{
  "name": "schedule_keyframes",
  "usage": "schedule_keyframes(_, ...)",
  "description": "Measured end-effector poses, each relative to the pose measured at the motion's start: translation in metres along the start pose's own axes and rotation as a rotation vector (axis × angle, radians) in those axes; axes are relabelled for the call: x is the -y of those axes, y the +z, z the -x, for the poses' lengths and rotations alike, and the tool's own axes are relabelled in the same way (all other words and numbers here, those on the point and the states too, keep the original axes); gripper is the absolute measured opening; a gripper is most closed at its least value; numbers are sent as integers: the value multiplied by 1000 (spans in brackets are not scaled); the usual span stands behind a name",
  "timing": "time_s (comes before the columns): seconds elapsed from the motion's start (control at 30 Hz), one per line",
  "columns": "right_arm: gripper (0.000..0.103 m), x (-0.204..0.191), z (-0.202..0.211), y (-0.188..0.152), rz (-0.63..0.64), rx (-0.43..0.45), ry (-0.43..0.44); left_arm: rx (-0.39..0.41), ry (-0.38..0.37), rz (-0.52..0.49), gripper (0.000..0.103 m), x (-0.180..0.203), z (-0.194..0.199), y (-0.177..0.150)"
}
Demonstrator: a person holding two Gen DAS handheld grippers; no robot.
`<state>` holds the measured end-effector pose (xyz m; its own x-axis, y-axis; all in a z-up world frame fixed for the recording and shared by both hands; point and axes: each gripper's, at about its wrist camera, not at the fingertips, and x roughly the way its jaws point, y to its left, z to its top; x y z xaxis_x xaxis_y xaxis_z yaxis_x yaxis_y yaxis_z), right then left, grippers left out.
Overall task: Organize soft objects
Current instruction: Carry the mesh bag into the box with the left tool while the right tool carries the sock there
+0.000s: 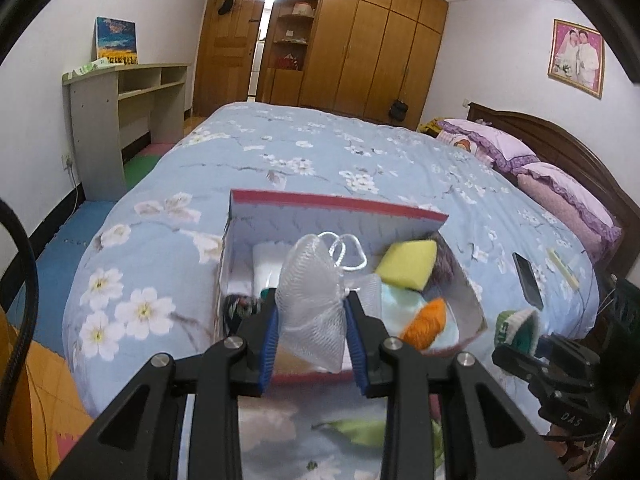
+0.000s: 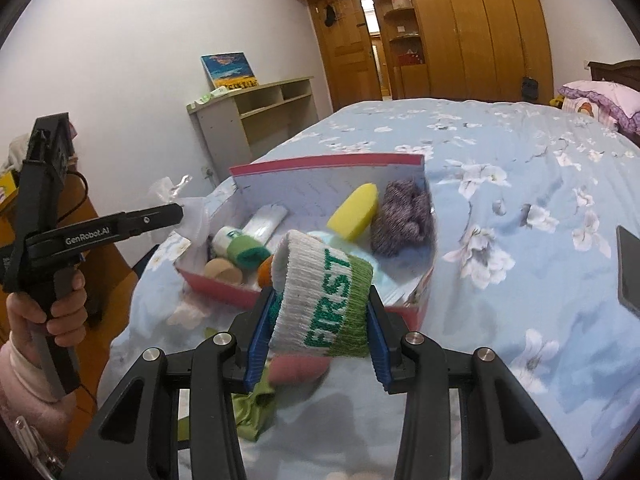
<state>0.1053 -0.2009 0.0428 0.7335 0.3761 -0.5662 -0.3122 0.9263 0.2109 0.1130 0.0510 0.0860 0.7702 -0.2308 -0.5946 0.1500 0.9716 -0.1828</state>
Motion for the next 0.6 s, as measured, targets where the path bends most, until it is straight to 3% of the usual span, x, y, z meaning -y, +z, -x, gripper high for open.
schedule_keyframes(0.6, 43, 30, -35, 24, -31, 19, -96, -64, 14, -12, 32, 17, -83, 31)
